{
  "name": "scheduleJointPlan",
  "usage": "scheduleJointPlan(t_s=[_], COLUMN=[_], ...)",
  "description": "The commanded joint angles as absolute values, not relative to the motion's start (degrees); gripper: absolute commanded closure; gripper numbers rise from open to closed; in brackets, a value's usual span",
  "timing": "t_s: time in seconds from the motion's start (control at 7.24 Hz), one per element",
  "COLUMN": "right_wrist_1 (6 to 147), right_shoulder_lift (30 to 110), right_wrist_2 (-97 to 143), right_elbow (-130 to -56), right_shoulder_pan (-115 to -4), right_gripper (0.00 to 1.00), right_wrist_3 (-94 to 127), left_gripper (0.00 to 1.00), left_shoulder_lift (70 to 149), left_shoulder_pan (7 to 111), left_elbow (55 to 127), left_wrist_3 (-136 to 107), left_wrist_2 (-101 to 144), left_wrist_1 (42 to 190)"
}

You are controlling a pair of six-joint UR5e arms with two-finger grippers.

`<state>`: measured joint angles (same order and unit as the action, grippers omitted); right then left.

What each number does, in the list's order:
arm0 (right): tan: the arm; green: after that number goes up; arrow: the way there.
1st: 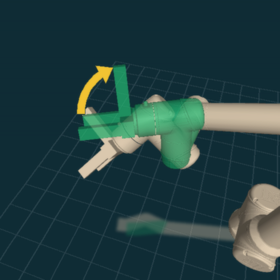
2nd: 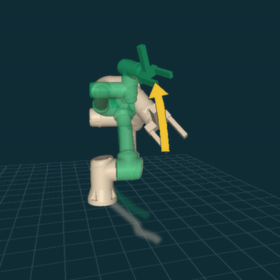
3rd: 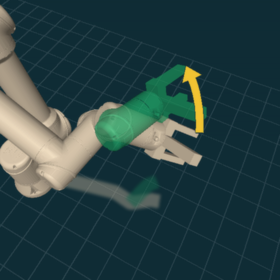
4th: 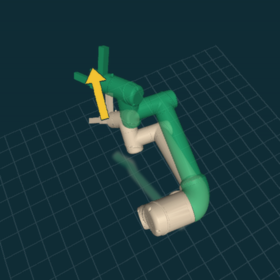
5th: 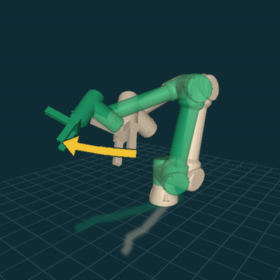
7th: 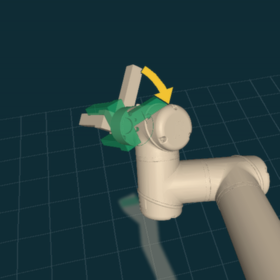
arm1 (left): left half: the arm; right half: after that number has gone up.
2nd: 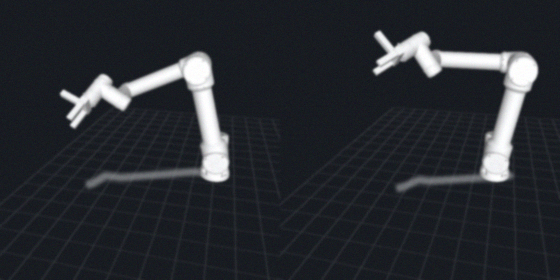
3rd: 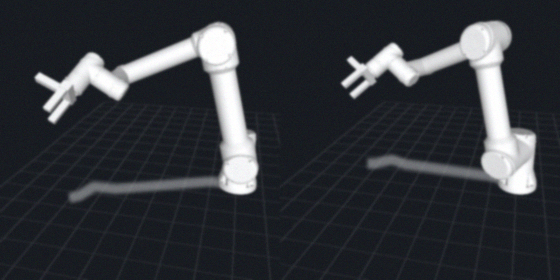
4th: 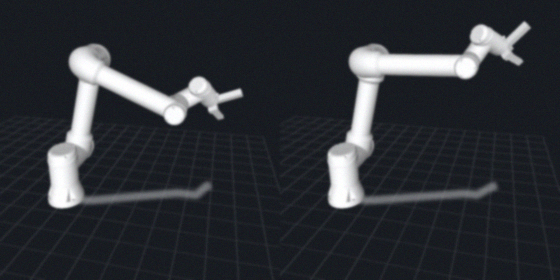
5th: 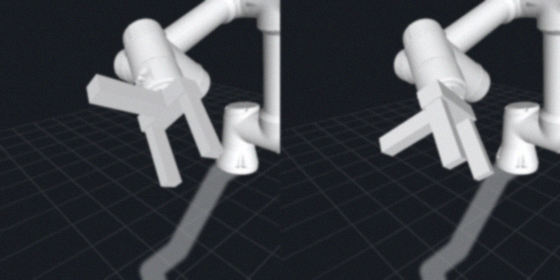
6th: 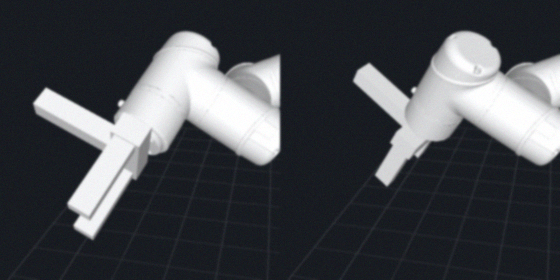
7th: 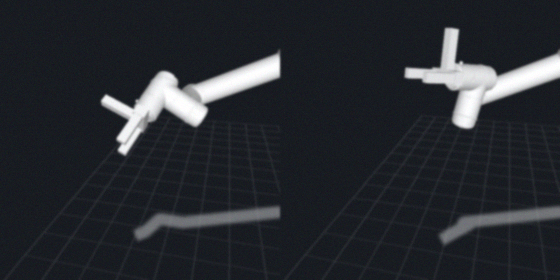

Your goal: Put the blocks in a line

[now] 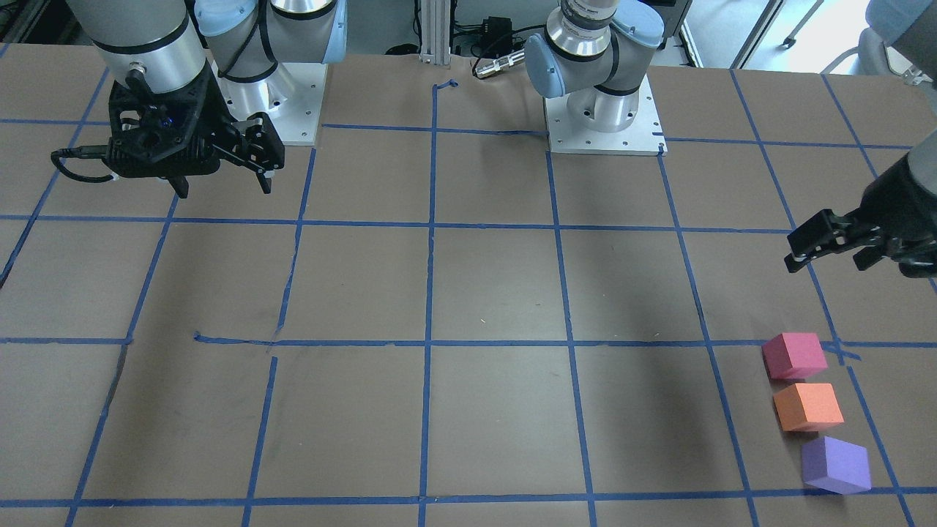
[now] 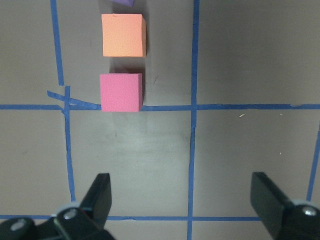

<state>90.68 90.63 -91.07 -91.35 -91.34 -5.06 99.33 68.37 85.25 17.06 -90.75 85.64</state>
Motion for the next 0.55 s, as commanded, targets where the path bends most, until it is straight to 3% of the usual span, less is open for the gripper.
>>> scheduleJointPlan(t_s=[0.0, 0.41], right_wrist_1=[88.1, 87.5], right_shoulder_lift=[91.8, 91.9], right_wrist_2=[-91.0, -90.9], right_elbow=[-91.3, -90.7], right_shoulder_pan=[-91.0, -91.3], right_gripper=[0.0, 0.0], right_wrist_3=[-5.7, -4.9], left_gripper=[0.0, 0.0], left_shoulder_lift=[98.0, 97.3], left_shoulder_pan=[79.6, 90.9], left_elbow=[85.5, 84.9], left_wrist_3=[-0.6, -13.2], left_wrist_2=[-90.7, -91.3], left_wrist_1=[85.9, 90.1])
